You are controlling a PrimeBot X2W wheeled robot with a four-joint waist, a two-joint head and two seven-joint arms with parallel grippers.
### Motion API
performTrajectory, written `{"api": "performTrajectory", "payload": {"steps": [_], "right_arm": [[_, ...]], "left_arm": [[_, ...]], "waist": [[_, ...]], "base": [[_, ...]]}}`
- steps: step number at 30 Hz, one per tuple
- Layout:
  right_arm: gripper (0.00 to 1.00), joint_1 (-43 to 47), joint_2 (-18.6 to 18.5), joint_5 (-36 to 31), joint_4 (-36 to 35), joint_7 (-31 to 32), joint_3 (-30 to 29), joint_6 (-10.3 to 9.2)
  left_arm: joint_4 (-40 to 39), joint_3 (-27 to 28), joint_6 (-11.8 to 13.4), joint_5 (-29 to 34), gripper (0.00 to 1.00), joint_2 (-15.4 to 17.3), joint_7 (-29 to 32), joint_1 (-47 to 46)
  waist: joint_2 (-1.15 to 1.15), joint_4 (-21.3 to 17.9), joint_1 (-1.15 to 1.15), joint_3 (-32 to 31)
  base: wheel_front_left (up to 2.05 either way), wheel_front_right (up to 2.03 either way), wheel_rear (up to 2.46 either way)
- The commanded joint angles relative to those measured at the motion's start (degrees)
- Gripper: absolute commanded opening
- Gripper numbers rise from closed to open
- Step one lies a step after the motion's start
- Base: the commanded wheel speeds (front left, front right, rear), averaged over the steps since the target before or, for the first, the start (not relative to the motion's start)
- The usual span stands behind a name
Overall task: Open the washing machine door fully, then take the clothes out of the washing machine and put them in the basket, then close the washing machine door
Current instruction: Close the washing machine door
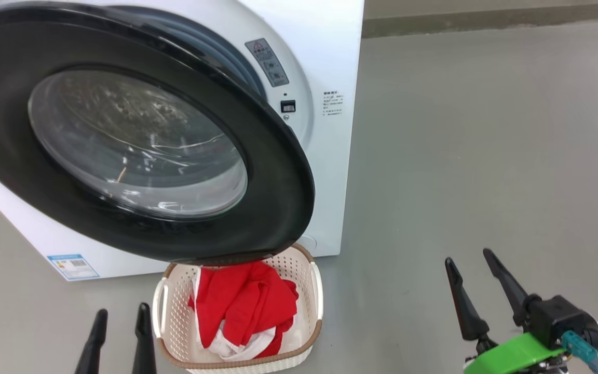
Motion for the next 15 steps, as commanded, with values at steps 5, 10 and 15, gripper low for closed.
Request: {"api": "performTrajectory", "payload": {"steps": [5, 10, 15], "right_arm": [[1.0, 1.26, -0.23, -1.19, -0.98, -0.37, 1.36, 0.19], [1.0, 2.59, -0.23, -1.07, -0.61, -0.37, 1.29, 0.19], [1.0, 3.44, -0.23, -0.94, -0.19, -0.37, 1.41, 0.19]], "left_arm": [[1.13, -0.06, 3.8, 6.41, 1.0, 2.02, 0.3, -1.3], [2.31, -1.29, 5.93, 10.0, 1.0, 3.08, 1.4, -0.62], [2.97, -2.1, 6.71, 11.2, 1.0, 3.42, 2.01, 0.01]], "waist": [[0.0, 0.39, 0.0, -1.03], [0.0, 0.51, 0.0, -1.54], [0.0, 0.33, 0.0, -1.78]], "base": [[0.0, 0.0, 0.0], [0.0, 0.0, 0.0], [0.0, 0.0, 0.0]]}}
